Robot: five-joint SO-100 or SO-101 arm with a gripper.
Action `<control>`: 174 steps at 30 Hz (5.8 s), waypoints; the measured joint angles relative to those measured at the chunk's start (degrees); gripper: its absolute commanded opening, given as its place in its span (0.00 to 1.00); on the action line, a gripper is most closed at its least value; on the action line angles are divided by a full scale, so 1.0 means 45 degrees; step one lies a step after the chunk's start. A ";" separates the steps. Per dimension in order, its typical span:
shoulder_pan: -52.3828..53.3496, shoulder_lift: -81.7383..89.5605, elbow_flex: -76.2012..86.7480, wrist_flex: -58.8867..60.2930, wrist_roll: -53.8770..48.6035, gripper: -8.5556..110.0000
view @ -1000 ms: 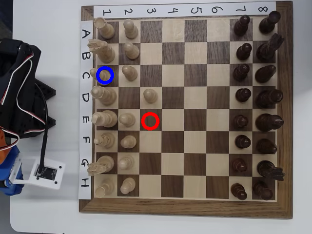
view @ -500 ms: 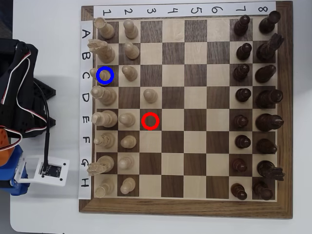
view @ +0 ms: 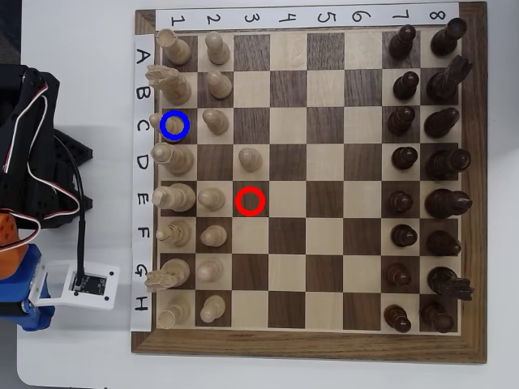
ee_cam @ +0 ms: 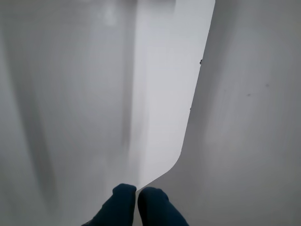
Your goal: Move the piece to destination
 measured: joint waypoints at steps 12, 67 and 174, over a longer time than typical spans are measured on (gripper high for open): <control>-0.0059 0.0000 0.0000 0.0703 -0.0352 0.07; 0.0273 0.0000 0.0000 0.0898 -0.0352 0.07; 0.0273 0.0000 0.0000 0.0898 -0.0371 0.07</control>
